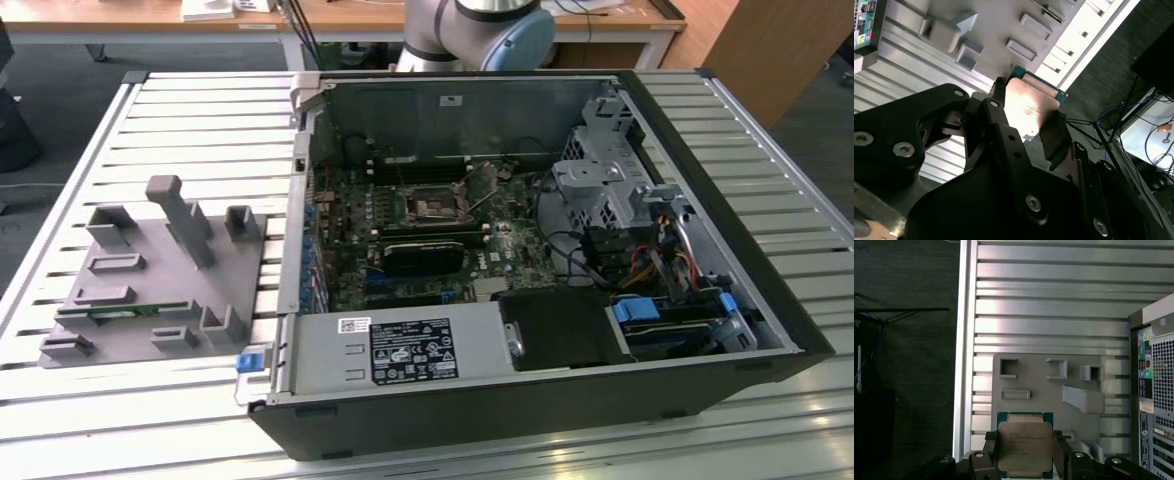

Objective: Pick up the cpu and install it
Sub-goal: 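Pick up the cpu and move it towards the insertion slot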

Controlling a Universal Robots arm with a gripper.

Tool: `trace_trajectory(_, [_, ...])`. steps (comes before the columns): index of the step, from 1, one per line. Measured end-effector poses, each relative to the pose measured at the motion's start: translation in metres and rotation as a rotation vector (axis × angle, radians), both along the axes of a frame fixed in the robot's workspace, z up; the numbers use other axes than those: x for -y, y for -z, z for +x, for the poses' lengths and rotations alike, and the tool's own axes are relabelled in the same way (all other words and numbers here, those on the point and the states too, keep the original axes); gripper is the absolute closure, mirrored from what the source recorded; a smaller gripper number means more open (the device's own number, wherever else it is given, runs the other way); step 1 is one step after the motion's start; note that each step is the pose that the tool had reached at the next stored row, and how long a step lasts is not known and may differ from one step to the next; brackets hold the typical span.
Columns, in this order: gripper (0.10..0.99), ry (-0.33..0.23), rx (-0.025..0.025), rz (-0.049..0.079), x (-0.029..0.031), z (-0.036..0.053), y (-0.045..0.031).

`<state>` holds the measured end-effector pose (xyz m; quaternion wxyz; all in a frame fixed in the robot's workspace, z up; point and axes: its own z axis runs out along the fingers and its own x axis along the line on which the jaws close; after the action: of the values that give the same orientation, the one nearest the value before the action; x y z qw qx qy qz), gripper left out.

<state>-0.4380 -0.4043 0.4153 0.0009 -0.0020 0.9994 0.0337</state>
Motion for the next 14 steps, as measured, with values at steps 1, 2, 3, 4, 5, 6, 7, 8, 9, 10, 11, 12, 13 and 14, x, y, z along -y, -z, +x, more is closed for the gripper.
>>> trace_trajectory(1, [0.561, 0.000, -0.0001, 0.000, 0.0000, 0.0027, 0.0000])
trace_trajectory(2, [0.561, 0.000, 0.0000, 0.000, 0.0000, 0.0057, 0.0000])
trace_trajectory(3, [0.561, 0.000, 0.0001, 0.000, 0.0000, 0.0079, 0.0000])
trace_trajectory(4, [0.561, 0.000, 0.0000, 0.000, 0.0000, 0.0096, 0.0001])
trace_trajectory(5, [0.561, 0.000, 0.0000, 0.000, 0.0000, 0.0117, 0.0001])
trace_trajectory(6, [0.561, 0.000, -0.0001, 0.000, 0.0000, 0.0148, 0.0000])
trace_trajectory(7, [0.561, 0.000, 0.0000, 0.000, 0.0000, 0.0186, 0.0001])
trace_trajectory(8, [0.561, 0.000, -0.0001, 0.000, 0.0000, 0.0223, 0.0001])
trace_trajectory(9, [0.561, 0.000, 0.0001, 0.000, 0.0000, 0.0242, 0.0001])
trace_trajectory(10, [0.561, 0.000, 0.0001, 0.000, 0.0000, 0.0281, 0.0001])
trace_trajectory(11, [0.561, 0.000, -0.0001, 0.000, 0.0000, 0.0299, 0.0001])
trace_trajectory(12, [0.561, 0.000, -0.0001, 0.000, 0.0000, 0.0322, 0.0001])
trace_trajectory(13, [0.561, 0.000, -0.0001, 0.000, 0.0000, 0.0346, 0.0001])
trace_trajectory(14, [0.561, 0.000, -0.0002, 0.000, 0.0000, 0.0368, 0.0001])
